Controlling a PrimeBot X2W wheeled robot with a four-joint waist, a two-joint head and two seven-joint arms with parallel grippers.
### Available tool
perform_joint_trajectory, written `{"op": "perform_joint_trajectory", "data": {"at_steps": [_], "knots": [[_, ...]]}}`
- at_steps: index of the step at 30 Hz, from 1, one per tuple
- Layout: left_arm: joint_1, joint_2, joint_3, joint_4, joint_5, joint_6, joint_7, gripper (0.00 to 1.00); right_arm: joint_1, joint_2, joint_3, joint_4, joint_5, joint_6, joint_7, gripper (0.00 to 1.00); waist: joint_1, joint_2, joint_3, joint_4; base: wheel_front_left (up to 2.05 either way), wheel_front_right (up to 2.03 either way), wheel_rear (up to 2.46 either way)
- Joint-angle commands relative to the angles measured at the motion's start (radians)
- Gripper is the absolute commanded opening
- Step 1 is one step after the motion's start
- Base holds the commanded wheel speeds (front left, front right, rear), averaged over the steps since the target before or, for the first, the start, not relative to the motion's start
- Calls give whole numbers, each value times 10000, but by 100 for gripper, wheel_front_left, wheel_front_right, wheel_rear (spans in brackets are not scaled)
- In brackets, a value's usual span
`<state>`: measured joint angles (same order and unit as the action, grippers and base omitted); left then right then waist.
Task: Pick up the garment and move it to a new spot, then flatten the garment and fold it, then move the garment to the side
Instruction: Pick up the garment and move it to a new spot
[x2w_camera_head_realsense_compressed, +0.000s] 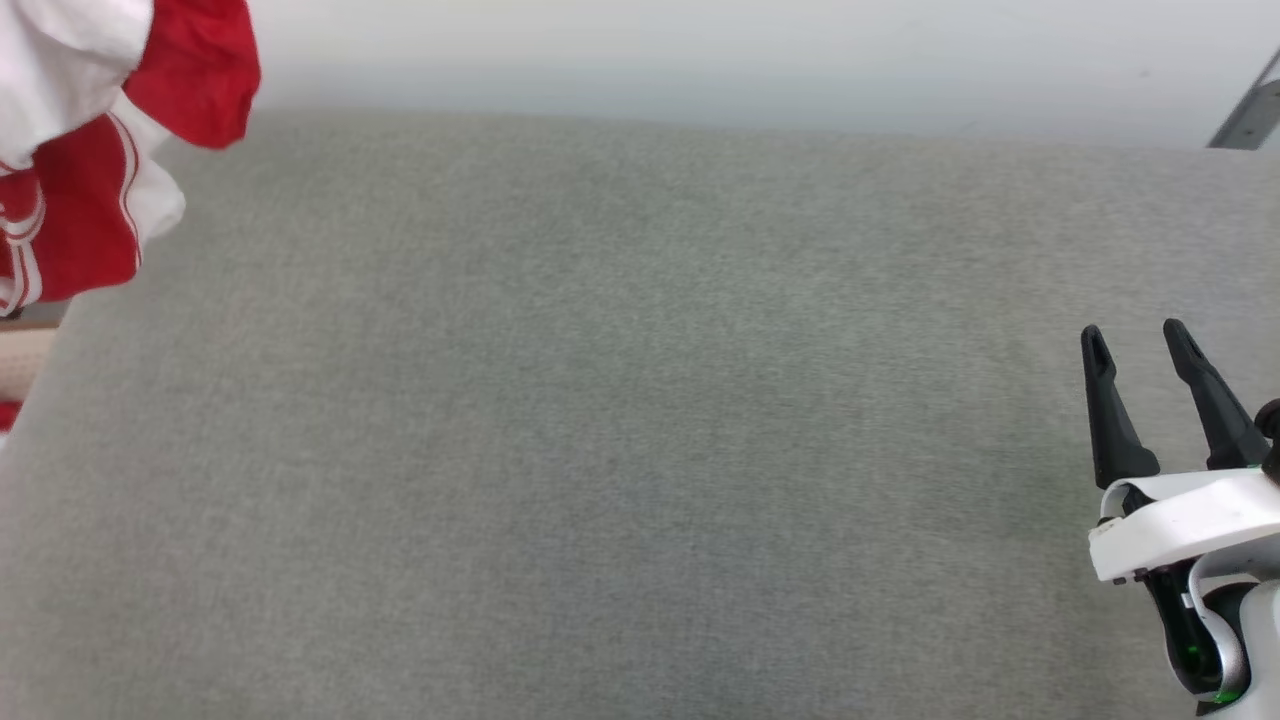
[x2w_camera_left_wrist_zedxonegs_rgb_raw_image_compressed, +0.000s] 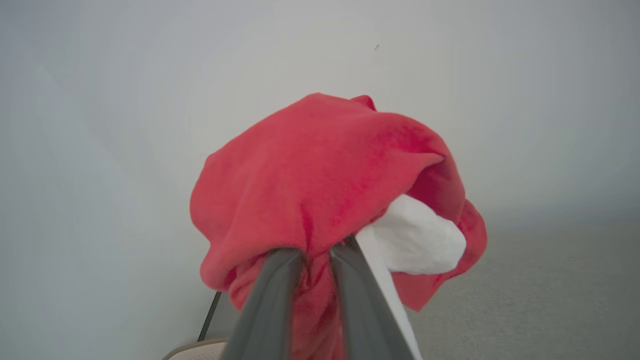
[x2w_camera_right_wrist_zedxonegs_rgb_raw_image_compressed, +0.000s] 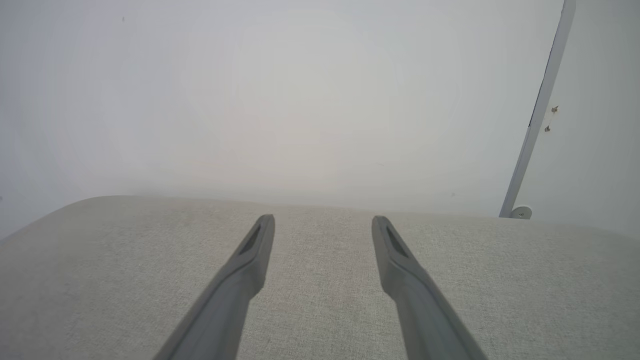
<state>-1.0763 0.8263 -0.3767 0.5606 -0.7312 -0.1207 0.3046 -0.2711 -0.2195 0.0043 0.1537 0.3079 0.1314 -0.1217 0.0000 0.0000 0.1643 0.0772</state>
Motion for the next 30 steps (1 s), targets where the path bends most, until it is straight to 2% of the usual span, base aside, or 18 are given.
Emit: {"op": "perform_joint_trajectory", "data": {"at_steps": [1, 6, 13, 18, 24, 25, 30], "knots": [[190, -2, 4, -420, -121, 147, 200, 0, 162, 3, -105, 64, 66, -14, -88, 100, 0, 0, -296, -342, 0, 0, 0], [761, 10, -81, -2240, -412, 660, 1019, 0, 217, 36, -364, 157, -18, -14, -206, 100, 0, 0, -509, -831, 0, 0, 0], [1741, -157, -400, -4936, -631, 1685, 2124, 0, 414, 106, -828, 228, -151, -14, -328, 100, 0, 0, -546, -1632, 0, 0, 0], [2225, -476, -856, -6456, -604, 2221, 2704, 0, 518, 203, -1119, 273, -223, -14, -455, 100, 0, 0, -405, -2167, 0, 0, 0], [2277, -1010, -1456, -7481, -477, 2495, 3110, 0, 525, 375, -1283, 312, -322, -14, -543, 100, 0, 0, -215, -2626, 0, 0, 0], [2200, -1324, -1700, -7747, -511, 2549, 3251, 0, 533, 470, -1335, 348, -355, -14, -575, 100, 0, 0, -132, -2752, 0, 0, 0], [1947, -2038, -2189, -8143, -504, 2619, 3428, 0, 544, 592, -1374, 478, -391, -14, -713, 100, 0, 0, 77, -2936, 0, 0, 0]]}}
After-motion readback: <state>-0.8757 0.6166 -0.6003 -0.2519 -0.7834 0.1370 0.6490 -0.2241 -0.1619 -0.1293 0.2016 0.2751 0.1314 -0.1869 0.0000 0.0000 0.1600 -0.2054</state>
